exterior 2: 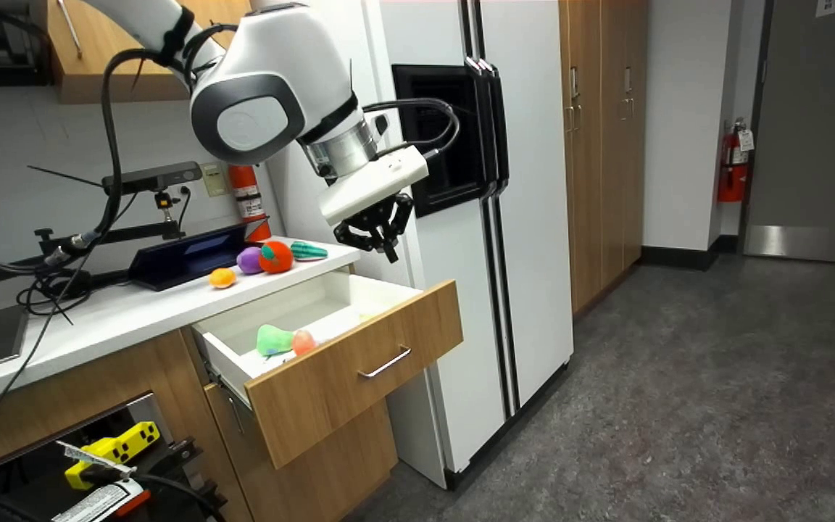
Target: Open the drawer on the right
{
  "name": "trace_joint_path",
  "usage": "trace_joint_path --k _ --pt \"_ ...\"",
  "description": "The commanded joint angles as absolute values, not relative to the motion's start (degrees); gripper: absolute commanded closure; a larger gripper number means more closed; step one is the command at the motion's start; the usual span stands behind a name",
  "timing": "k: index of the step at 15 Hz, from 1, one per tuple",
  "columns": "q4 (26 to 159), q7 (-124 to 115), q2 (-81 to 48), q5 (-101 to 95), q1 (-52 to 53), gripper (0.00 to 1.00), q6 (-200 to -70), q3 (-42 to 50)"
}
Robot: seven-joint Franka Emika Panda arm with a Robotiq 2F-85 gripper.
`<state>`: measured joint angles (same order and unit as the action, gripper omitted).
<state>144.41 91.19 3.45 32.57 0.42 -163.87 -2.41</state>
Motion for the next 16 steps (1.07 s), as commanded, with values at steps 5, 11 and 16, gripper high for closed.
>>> trace_joint_path --k 5,11,16 --pt "141.9 119.3 5.4 58.9 5.3 1.00 -159.9 -1.8" --pt "140.5 133.0 5.0 72.2 4.6 1.00 -152.1 -1.2" --pt "140.8 135.5 4.6 75.3 4.1 0.59 -147.2 -0.5"
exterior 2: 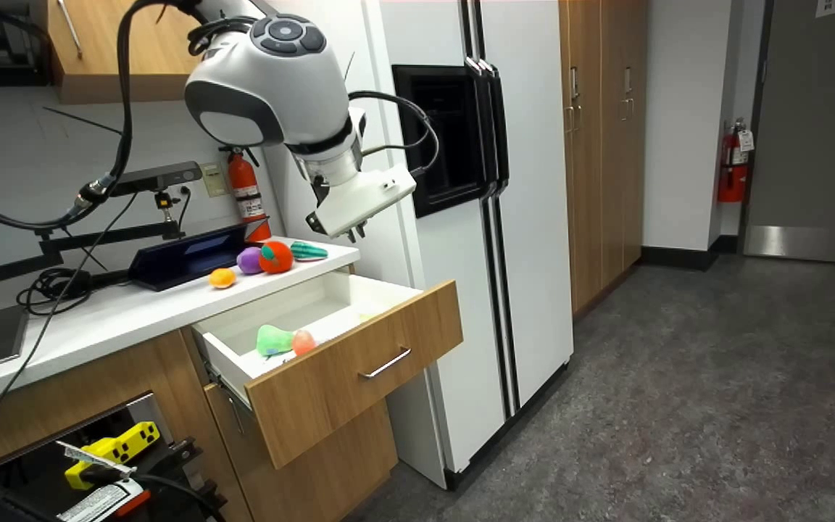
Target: Open the drawer on the right
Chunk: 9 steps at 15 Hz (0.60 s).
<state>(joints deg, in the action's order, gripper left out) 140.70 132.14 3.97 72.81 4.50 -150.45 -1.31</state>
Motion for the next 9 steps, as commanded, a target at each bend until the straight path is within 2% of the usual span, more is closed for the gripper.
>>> trace_joint_path --k 1,7,8,9 --pt "140.8 135.6 4.6 75.3 4.1 0.50 -146.6 -0.4" --pt "140.8 135.4 4.6 74.9 3.4 0.06 -144.1 -0.3" --pt "140.8 135.5 4.6 74.9 3.3 0.00 -143.8 -0.3" --pt "140.8 135.5 4.6 75.0 3.3 0.00 -143.4 -0.3"
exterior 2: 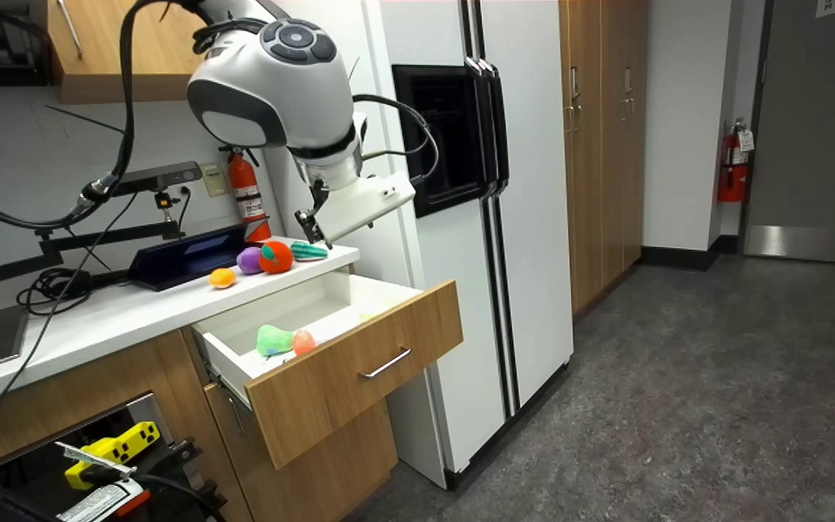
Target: Open the drawer on the right
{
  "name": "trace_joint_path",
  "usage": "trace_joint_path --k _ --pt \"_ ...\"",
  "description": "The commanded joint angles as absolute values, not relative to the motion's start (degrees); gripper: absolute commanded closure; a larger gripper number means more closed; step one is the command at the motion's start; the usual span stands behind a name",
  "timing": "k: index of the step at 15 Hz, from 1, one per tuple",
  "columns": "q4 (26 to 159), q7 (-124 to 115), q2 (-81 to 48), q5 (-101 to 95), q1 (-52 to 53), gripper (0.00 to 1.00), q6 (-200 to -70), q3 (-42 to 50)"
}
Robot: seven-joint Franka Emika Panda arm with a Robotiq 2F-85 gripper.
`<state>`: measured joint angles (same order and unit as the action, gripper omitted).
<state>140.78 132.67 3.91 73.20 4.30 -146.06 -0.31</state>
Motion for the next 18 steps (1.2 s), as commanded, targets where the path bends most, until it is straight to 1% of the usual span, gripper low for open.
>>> trace_joint_path --k 1,2,3,18 --pt "140.8 135.6 4.6 74.7 3.2 0.00 -143.0 -0.3" --pt "140.8 135.7 4.5 74.6 3.1 0.00 -142.6 -0.3" --pt "140.8 132.6 4.0 73.0 3.5 0.00 -144.9 -0.9" --pt "140.8 132.8 4.0 73.0 3.4 0.00 -144.5 -0.9"
